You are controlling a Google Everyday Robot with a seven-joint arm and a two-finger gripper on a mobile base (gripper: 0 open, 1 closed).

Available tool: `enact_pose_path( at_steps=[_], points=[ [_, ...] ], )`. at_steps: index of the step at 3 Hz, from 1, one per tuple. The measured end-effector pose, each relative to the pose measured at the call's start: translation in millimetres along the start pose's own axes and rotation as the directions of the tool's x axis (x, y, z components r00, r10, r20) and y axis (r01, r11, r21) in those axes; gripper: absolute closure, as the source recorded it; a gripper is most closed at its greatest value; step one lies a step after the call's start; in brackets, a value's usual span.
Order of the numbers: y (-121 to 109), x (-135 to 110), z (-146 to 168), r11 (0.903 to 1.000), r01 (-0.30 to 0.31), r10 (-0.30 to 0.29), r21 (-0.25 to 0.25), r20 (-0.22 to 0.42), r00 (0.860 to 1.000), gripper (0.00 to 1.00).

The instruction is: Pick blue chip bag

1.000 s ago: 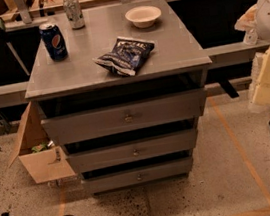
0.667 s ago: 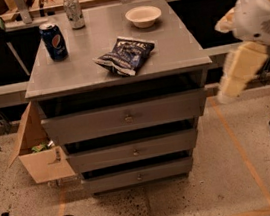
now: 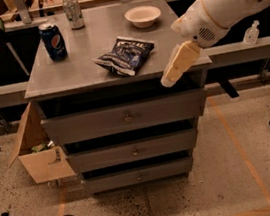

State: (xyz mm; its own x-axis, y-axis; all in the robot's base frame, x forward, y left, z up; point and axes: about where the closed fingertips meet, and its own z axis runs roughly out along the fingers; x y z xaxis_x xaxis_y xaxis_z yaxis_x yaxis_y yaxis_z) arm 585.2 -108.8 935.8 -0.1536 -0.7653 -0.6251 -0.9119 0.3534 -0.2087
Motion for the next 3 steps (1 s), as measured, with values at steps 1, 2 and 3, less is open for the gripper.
enact_pose_path(
  at_steps=[1,2,3],
  points=[
    [6,0,6,0.9997,-0.023,0.023,-0.004,0.010,1.000,0.00],
    [6,-11,38,0.9973,-0.071,0.072,-0.020,0.061,0.996,0.00],
    [-2,-34,65,0.9961,-0.085,0.087,-0.024,0.144,0.986,0.00]
  ],
)
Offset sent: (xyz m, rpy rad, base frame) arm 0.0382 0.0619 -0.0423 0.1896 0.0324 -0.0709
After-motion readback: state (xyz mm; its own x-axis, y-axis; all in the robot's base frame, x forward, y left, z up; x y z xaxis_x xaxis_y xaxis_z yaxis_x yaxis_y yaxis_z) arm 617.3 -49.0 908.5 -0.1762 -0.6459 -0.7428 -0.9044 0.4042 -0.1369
